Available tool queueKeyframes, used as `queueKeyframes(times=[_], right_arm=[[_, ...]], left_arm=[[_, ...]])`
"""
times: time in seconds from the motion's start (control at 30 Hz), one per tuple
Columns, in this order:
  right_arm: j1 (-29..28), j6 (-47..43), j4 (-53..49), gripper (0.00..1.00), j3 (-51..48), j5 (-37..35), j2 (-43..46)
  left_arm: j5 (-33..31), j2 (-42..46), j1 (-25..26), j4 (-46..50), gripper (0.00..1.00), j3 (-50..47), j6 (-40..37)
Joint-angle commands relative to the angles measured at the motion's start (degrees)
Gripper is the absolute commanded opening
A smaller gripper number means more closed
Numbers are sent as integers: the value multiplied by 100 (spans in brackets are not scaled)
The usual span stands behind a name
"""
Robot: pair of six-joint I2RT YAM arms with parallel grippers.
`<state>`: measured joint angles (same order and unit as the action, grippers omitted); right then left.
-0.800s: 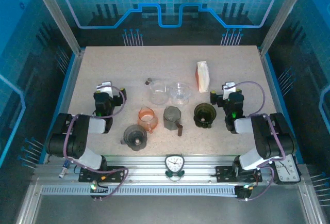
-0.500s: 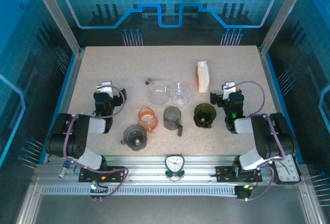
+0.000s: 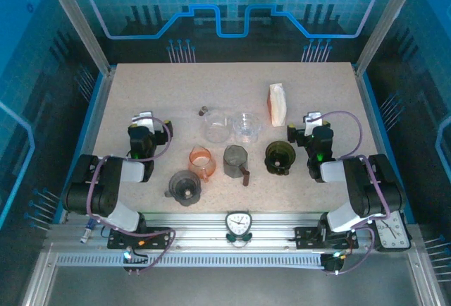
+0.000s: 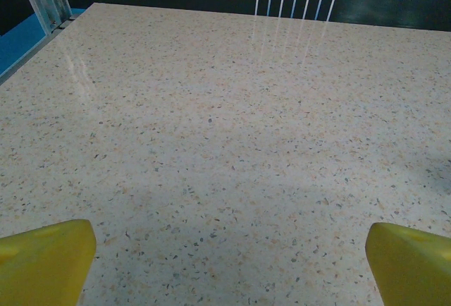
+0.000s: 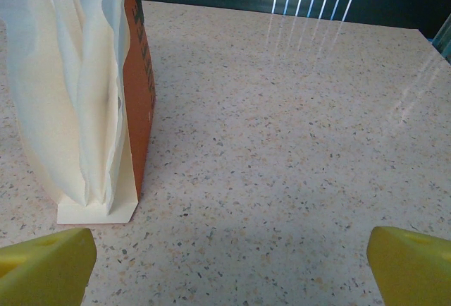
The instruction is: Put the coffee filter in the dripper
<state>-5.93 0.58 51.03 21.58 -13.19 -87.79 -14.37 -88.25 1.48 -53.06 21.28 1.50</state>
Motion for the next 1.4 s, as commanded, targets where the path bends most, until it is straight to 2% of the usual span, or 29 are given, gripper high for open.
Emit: queueKeyframes(times=[0.0,0.27,0.4,0.53,0.63,0.73,0.8,0.87,0.93,0.97,1.0,1.03,1.07,1.13,1.2,1.27,1.3,1.37], right_arm=[[49,-5,128,100,48,35,-45],[226,180,72,100,30,185,49],[239,194,-334,100,145,118,273],[213,333,-1204,100,407,-324,740],[207,452,-1801,100,622,-676,1078],[153,710,-2074,100,754,-1297,1400],[65,1065,-2388,100,973,-2129,1507],[75,2073,-3221,100,1382,-2967,1510],[180,3628,-4687,100,1838,-3237,1593],[240,4271,-5480,100,2045,-3137,1661],[365,4063,-5522,100,2077,-2577,1713],[536,3494,-5221,100,2021,-1658,1768],[598,3417,-5050,96,1942,-1187,1813],[598,3661,-4644,89,1688,-924,1908],[592,3751,-4584,91,1603,-668,2026],[520,3668,-5107,96,1857,-295,2094],[458,3519,-5328,96,1983,-69,2120],[155,3240,-5849,98,2235,156,2238]], left_arm=[[-92,-70,24,-214,99,-54,24],[-63,76,28,-177,99,-88,29],[-133,574,27,819,99,229,52],[-257,861,28,1773,99,644,85],[-574,1089,28,2216,99,869,261],[-845,1413,28,2016,99,878,754],[-919,1551,26,1712,99,875,1210],[-1207,1640,-21,1726,99,994,2261],[-1275,1833,-132,2575,99,1255,3432],[-1304,1950,-194,3279,99,1433,4063],[-1225,2012,-265,3872,99,1605,4626],[-943,2018,-393,4278,99,1774,4929],[-454,1987,-528,4386,99,1884,4980],[250,1913,-607,4290,99,1950,5052],[913,1948,-613,3614,99,1771,5048],[1536,2043,-605,2625,99,1488,5247],[1683,2100,-606,2531,99,1459,5459],[2030,2258,-596,3027,99,1673,5755]])
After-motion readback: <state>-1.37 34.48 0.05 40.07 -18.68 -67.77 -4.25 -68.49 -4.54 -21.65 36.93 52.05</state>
